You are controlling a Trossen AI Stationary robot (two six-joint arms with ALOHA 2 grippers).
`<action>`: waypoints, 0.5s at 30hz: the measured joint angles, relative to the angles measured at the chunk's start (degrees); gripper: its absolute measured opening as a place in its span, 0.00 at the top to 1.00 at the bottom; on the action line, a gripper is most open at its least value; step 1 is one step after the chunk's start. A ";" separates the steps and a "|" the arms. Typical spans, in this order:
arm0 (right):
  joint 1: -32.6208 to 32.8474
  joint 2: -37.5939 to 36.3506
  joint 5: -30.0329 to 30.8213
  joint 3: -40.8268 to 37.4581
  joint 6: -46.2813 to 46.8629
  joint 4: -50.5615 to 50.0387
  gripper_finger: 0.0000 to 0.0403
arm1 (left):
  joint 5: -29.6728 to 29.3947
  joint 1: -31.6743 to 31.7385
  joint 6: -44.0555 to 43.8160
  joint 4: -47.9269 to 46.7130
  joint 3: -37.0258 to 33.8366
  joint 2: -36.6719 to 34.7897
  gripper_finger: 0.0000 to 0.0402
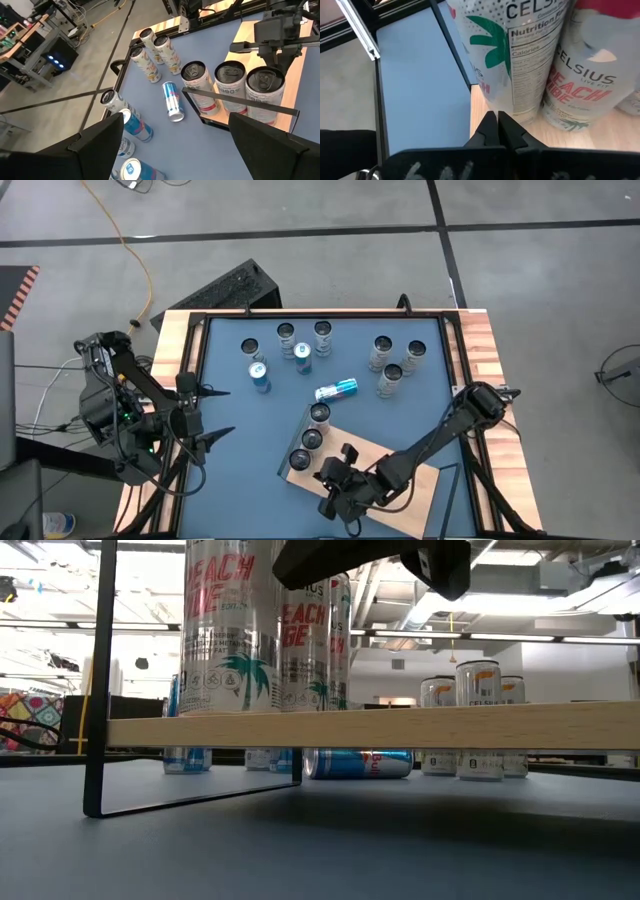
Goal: Place canned beverage on shelf
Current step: Adjust the white pink soda cans on the shelf
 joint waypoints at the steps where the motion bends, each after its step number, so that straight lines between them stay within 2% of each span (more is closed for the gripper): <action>1: 0.29 0.00 0.10 0.00 0.00 -0.02 1.00 | 0.00 -0.01 0.00 -0.16 0.00 0.00 0.13; 6: 2.03 0.00 4.88 0.00 5.38 -4.71 1.00 | -2.09 -0.01 -2.92 -3.04 -1.03 -0.09 0.13; 10: 2.42 0.00 7.75 -0.02 12.58 -10.24 1.00 | -6.46 -1.22 -7.97 -2.52 -6.36 -1.31 0.13; 15: 2.31 0.00 11.80 -0.02 14.93 -11.76 1.00 | -3.55 -2.83 -12.96 4.35 -14.01 -4.34 0.13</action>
